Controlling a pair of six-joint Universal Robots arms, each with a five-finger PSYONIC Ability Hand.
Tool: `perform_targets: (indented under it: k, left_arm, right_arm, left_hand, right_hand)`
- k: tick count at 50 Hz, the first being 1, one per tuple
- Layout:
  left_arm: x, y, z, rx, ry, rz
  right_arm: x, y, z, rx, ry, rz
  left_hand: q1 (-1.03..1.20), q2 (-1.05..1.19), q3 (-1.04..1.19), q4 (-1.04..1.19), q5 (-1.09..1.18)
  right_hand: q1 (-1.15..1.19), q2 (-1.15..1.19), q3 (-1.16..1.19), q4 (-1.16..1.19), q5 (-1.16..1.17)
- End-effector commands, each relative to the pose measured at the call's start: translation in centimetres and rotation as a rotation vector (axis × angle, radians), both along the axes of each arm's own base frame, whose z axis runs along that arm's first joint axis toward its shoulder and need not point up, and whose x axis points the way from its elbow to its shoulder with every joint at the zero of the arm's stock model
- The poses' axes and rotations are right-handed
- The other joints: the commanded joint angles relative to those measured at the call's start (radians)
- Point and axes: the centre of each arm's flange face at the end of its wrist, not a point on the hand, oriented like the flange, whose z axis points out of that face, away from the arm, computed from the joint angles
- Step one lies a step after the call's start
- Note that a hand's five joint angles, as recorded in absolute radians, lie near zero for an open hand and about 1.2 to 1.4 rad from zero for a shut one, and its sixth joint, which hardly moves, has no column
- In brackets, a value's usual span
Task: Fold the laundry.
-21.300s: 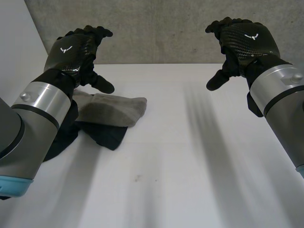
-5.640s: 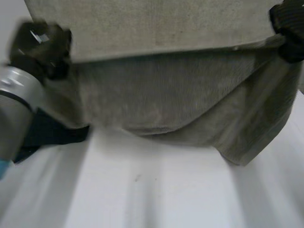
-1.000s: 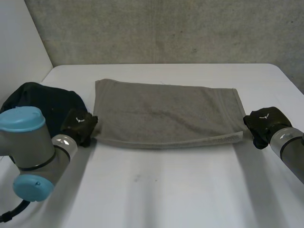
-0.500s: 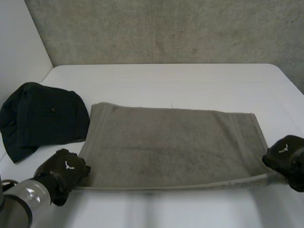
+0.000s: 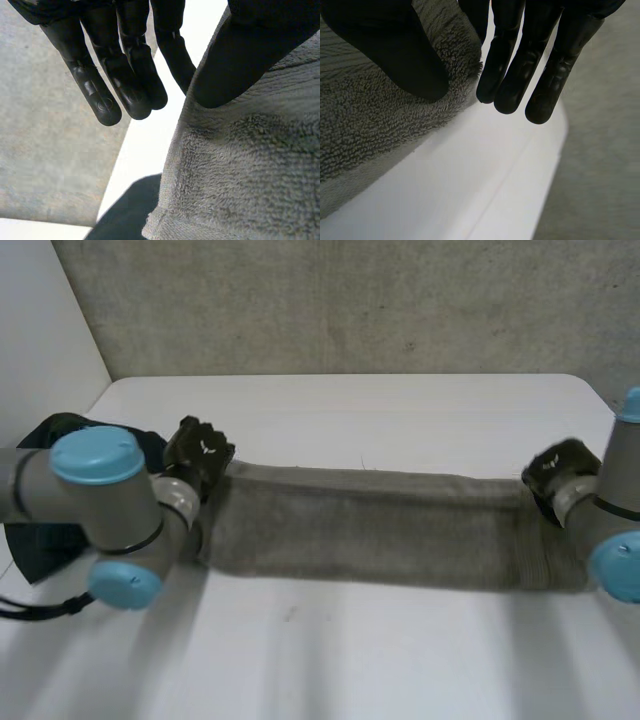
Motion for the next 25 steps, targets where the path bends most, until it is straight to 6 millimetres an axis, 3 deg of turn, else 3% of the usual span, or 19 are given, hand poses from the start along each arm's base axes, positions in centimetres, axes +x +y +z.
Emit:
perform_targets:
  k: [1, 6, 11, 12, 13, 14, 15, 16, 21, 22, 25]
  left_arm:
    - [-2.1, -4.9, -2.8, -0.071, 0.024, 0.001]
    - [-2.7, -6.4, -4.1, -0.091, 0.031, 0.010]
    - [-3.3, -7.5, -4.9, -0.113, 0.042, 0.010]
    - [-3.4, -7.6, -5.0, -0.115, 0.045, 0.010]
    - [-3.4, -7.6, -5.2, -0.115, 0.047, 0.009]
    - [-3.5, -7.7, -5.1, -0.119, 0.048, 0.009]
    - [-3.8, -7.5, -5.2, -0.121, 0.051, 0.003]
    - [-3.9, -7.3, -5.2, -0.124, 0.048, -0.002]
    - [-4.6, -6.5, -4.8, -0.126, 0.058, -0.014]
    - [-4.4, -6.2, -3.7, -0.133, 0.061, -0.011]
    - [-3.8, -5.7, -1.2, -0.154, 0.080, -0.006]
  right_arm:
    - [1.6, -6.0, -0.6, -0.246, -0.022, 0.003]
    - [2.3, -8.5, -2.2, -0.297, 0.010, 0.012]
    - [2.8, -9.4, -3.5, -0.301, 0.022, 0.023]
    - [2.9, -9.4, -3.6, -0.304, 0.015, 0.023]
    - [2.9, -9.5, -3.5, -0.309, 0.010, 0.019]
    - [2.9, -9.8, -3.3, -0.326, -0.005, 0.012]
    - [2.9, -9.9, -3.1, -0.337, -0.018, 0.007]
    - [3.0, -10.0, -2.9, -0.351, -0.034, 0.004]
    - [2.7, -10.2, -0.1, -0.413, -0.163, -0.026]
    - [2.6, -9.8, 1.5, -0.426, -0.213, -0.032]
    - [2.3, -8.5, 3.8, -0.395, -0.283, -0.034]
  left_hand:
    - [0.258, 0.200, 0.205, 0.197, 0.244]
    - [0.258, 0.200, 0.205, 0.197, 0.244]
    - [0.258, 0.200, 0.205, 0.197, 0.244]
    - [0.258, 0.200, 0.205, 0.197, 0.244]
    - [0.119, 0.061, 0.065, 0.057, 0.104]
    - [-0.103, -0.162, -0.157, -0.165, -0.118]
    - [-0.669, -0.728, -0.723, -0.731, -0.684]
    - [-0.957, -1.015, -1.010, -1.019, -0.972]
    - [-0.963, -1.022, -1.017, -1.025, -0.978]
    - [-0.963, -1.022, -1.017, -1.025, -0.978]
    - [-0.963, -1.022, -1.017, -1.025, -0.978]
  right_hand:
    - [0.407, 0.225, 0.215, 0.204, 0.227]
    - [0.407, 0.225, 0.215, 0.204, 0.227]
    - [0.407, 0.225, 0.215, 0.204, 0.227]
    - [0.303, 0.121, 0.112, 0.100, 0.123]
    - [0.087, -0.095, -0.104, -0.116, -0.093]
    - [-0.360, -0.542, -0.551, -0.563, -0.539]
    - [-0.585, -0.767, -0.776, -0.788, -0.765]
    - [-0.815, -0.997, -1.006, -1.018, -0.995]
    - [-0.815, -0.997, -1.006, -1.018, -0.995]
    - [-0.815, -0.997, -1.006, -1.018, -0.995]
    - [-0.815, -0.997, -1.006, -1.018, -0.995]
